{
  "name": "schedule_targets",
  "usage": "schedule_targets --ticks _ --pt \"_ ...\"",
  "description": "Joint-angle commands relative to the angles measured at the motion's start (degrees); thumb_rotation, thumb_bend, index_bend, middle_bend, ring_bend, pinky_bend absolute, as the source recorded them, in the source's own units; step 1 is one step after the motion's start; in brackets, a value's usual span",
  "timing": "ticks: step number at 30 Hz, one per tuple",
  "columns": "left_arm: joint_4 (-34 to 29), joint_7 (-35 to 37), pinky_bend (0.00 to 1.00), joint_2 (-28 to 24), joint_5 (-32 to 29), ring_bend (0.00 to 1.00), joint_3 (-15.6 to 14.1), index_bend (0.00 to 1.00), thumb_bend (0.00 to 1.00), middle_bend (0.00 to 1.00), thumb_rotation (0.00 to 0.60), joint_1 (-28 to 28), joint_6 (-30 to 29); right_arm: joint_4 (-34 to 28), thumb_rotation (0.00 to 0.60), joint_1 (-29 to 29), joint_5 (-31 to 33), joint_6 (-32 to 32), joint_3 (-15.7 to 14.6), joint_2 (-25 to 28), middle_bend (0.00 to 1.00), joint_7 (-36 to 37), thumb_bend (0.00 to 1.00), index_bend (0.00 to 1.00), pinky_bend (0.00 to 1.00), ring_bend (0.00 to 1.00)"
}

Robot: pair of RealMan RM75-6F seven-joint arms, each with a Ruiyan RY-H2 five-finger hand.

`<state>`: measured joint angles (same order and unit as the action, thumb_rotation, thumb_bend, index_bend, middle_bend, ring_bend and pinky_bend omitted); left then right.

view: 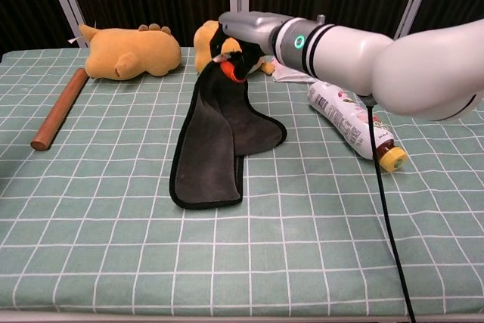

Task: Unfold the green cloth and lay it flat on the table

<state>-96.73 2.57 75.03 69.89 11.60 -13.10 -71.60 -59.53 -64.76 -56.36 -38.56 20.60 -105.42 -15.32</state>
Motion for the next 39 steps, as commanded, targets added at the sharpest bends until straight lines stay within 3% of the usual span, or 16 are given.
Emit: schedule_targets --ticks 1,6,11,18,24,30,35,39 --pt "0.0 3.0 0.26 1.1 -3.9 0.28 2.4 0.37 0.09 0.31 0.600 -3.4 5.3 -6.5 0.600 -0.4 3.5 -2.7 3.2 4.1 0.25 -2.1 0.51 0.67 0.14 0.09" --pt "1.2 1.5 0.26 2.8 -10.0 0.28 4.8 0.37 0.07 0.31 0.600 -7.9 11.0 -12.2 0.600 -2.6 10.6 -4.5 5.8 7.1 0.26 -7.0 0.51 0.69 0.14 0.10" --pt "2.1 -0.8 0.27 4.2 -15.6 0.28 6.6 0.37 0.01 0.31 0.599 -12.6 16.2 -15.3 0.600 -6.2 18.5 -7.9 6.1 8.5 0.26 -15.0 0.51 0.70 0.14 0.10" --pt "3.4 -4.1 0.27 6.6 -20.9 0.28 8.5 0.37 0.00 0.31 0.489 -18.5 19.2 -16.6 0.598 -11.4 27.1 -14.1 6.5 8.0 0.26 -23.7 0.51 0.70 0.14 0.11" --pt "3.5 -4.2 0.27 7.3 -24.5 0.28 9.3 0.37 0.00 0.31 0.435 -21.7 21.8 -16.0 0.600 -14.0 30.6 -18.6 7.3 6.5 0.26 -27.3 0.51 0.70 0.14 0.11" --pt "5.3 -5.8 0.27 9.7 -26.9 0.28 8.6 0.38 0.00 0.31 0.429 -24.1 21.1 -15.6 0.599 -15.4 32.3 -20.8 8.1 4.9 0.26 -28.2 0.51 0.70 0.14 0.11" --pt "7.7 -7.7 0.27 12.6 -28.1 0.28 7.3 0.39 0.00 0.31 0.429 -25.6 19.6 -16.4 0.598 -15.9 32.6 -21.9 8.5 4.3 0.26 -28.4 0.51 0.70 0.14 0.11" --pt "9.4 -7.2 0.27 14.4 -28.3 0.28 6.9 0.47 0.01 0.31 0.473 -25.7 18.7 -17.6 0.598 -15.6 32.5 -22.6 8.8 4.3 0.26 -27.8 0.51 0.70 0.14 0.11"
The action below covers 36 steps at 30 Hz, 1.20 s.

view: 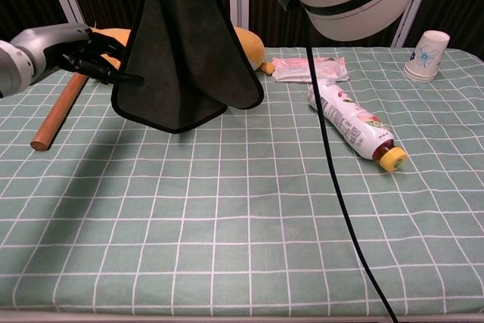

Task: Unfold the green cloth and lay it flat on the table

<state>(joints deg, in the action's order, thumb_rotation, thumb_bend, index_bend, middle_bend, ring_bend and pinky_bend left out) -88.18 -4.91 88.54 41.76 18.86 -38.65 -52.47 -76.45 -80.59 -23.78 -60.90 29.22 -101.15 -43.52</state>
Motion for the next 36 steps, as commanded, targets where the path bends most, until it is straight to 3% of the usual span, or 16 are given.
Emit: schedule_targets --ticks 1,8,13,22,29,36 --pt "1.3 0.5 0.27 1.1 -0.1 0.28 -0.5 0.49 0.02 0.31 0.481 -0.1 -0.5 -1.0 0.598 0.3 -0.2 -0.4 0.1 0.1 0.26 0.4 0.51 0.70 0.14 0.11" --pt "3.2 4.4 0.27 2.5 0.6 0.28 -0.2 0.61 0.13 0.31 0.522 1.0 -0.3 -3.0 0.600 1.1 -0.6 -1.3 -0.1 0.6 0.26 1.1 0.51 0.70 0.14 0.11" --pt "4.4 6.7 0.26 3.5 1.7 0.28 0.2 0.71 0.27 0.34 0.591 1.0 0.5 -4.7 0.598 2.0 -1.2 -2.2 -0.6 0.9 0.26 1.6 0.51 0.70 0.14 0.11" --pt "3.5 12.3 0.26 2.9 5.8 0.28 -0.3 0.80 0.53 0.39 0.600 3.8 0.2 -7.3 0.596 4.7 -1.3 -2.0 -1.0 2.2 0.26 4.2 0.51 0.70 0.14 0.11" --pt "0.9 14.8 0.26 -0.8 11.6 0.28 -1.4 0.80 0.54 0.40 0.600 6.3 -1.6 -12.8 0.598 8.9 -3.3 -1.4 -1.2 6.4 0.26 8.7 0.51 0.70 0.14 0.10" --pt "0.7 13.1 0.26 -4.1 13.6 0.28 1.3 0.80 0.53 0.40 0.600 5.0 -3.1 -17.2 0.600 12.5 -5.3 1.8 -0.8 12.4 0.26 13.4 0.51 0.70 0.14 0.10"
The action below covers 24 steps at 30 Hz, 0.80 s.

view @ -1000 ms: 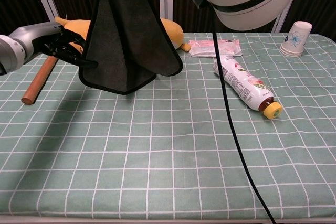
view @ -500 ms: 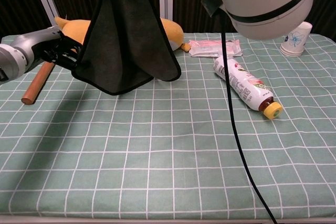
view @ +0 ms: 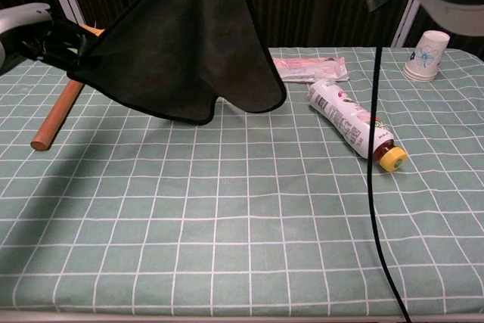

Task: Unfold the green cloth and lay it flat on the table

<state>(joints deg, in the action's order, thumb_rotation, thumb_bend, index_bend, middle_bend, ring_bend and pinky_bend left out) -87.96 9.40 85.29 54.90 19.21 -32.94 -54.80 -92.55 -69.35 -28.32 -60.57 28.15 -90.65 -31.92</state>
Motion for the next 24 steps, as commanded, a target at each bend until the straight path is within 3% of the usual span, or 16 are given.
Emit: schedule_targets --ticks 1,9,17,20,24 --pt "1.0 -1.6 0.26 -0.8 0.5 0.28 1.1 0.80 0.53 0.40 0.600 -1.0 -1.1 -0.9 0.600 1.4 -0.8 2.1 0.4 2.3 0.26 2.3 0.51 0.70 0.14 0.10" --pt "9.1 -4.2 0.25 1.8 -1.9 0.28 4.4 0.80 0.53 0.40 0.600 -5.4 -0.9 5.8 0.600 0.7 -3.2 6.3 0.3 2.4 0.26 6.4 0.50 0.70 0.13 0.10" --pt "14.5 -3.5 0.25 3.7 -1.4 0.28 7.7 0.80 0.53 0.40 0.600 -8.0 -3.7 10.6 0.598 1.6 -11.1 7.4 1.5 1.3 0.27 15.5 0.50 0.70 0.13 0.10" --pt "13.8 -3.2 0.25 3.3 0.0 0.28 6.8 0.80 0.53 0.40 0.600 -7.3 -4.8 10.7 0.598 2.3 -13.5 8.2 0.4 1.3 0.27 17.4 0.50 0.70 0.13 0.10" --pt "12.0 -3.7 0.25 2.8 3.4 0.28 2.9 0.80 0.52 0.40 0.600 -5.1 -6.4 11.2 0.599 3.1 -16.2 10.2 -2.9 0.7 0.27 18.4 0.49 0.70 0.13 0.10"
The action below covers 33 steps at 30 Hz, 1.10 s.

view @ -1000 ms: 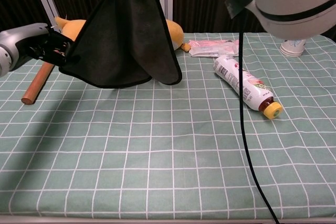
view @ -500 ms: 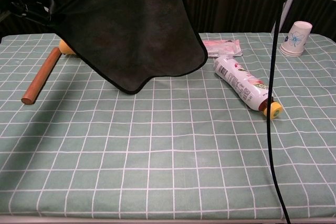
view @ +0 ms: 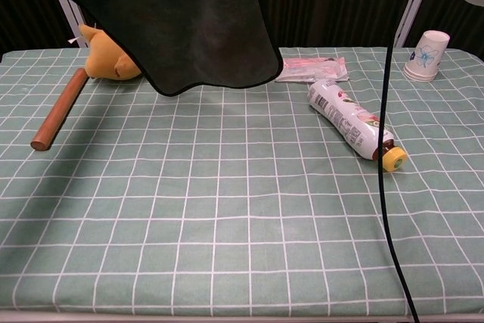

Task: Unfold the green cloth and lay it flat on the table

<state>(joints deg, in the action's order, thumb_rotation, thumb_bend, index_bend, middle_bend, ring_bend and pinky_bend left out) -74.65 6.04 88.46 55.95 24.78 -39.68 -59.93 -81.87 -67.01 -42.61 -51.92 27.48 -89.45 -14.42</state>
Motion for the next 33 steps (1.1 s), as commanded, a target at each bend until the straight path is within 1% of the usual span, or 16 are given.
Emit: schedule_targets --ticks 1,6,9,12,16,25,32,33 --pt "-1.7 -0.4 0.25 -0.4 3.1 0.28 -3.7 0.80 0.52 0.40 0.600 2.3 -1.7 0.7 0.599 0.9 -2.4 2.0 -2.9 -0.8 0.27 1.1 0.49 0.70 0.13 0.10" --pt "-4.5 -0.3 0.25 -0.7 7.5 0.28 -9.2 0.80 0.52 0.40 0.600 5.9 -4.1 0.2 0.596 2.3 -6.7 5.4 -7.1 -1.3 0.27 3.3 0.47 0.70 0.13 0.09" --pt "-5.5 -0.5 0.25 -0.6 9.9 0.28 -11.8 0.80 0.51 0.40 0.600 7.7 -5.4 -0.7 0.596 3.1 -9.3 6.3 -9.0 -1.5 0.27 4.3 0.46 0.70 0.13 0.09" --pt "-6.8 -0.8 0.25 -0.6 11.8 0.28 -13.9 0.80 0.51 0.40 0.600 9.0 -6.2 -1.8 0.599 3.9 -11.2 6.3 -10.5 -1.7 0.27 4.7 0.46 0.70 0.13 0.09" --pt "-8.1 -1.5 0.25 -0.2 13.6 0.28 -15.8 0.80 0.49 0.40 0.600 10.0 -6.7 -3.6 0.598 5.1 -13.7 5.5 -12.6 -2.2 0.27 4.7 0.46 0.70 0.13 0.09" --pt "-10.3 -3.9 0.25 0.6 15.6 0.28 -19.0 0.79 0.47 0.40 0.600 11.1 -5.6 -7.1 0.594 8.0 -17.9 2.2 -17.1 -4.3 0.27 2.0 0.46 0.70 0.12 0.07" --pt "-11.9 -6.6 0.25 0.8 16.7 0.28 -21.3 0.77 0.45 0.40 0.600 11.6 -4.0 -7.3 0.588 9.7 -19.6 1.5 -20.0 -5.6 0.26 -0.5 0.46 0.68 0.12 0.06" --pt "-12.2 -7.3 0.25 0.6 16.8 0.28 -21.7 0.76 0.44 0.40 0.600 11.6 -3.4 -7.2 0.574 9.9 -19.6 1.7 -20.4 -5.7 0.25 -0.9 0.44 0.66 0.12 0.06"
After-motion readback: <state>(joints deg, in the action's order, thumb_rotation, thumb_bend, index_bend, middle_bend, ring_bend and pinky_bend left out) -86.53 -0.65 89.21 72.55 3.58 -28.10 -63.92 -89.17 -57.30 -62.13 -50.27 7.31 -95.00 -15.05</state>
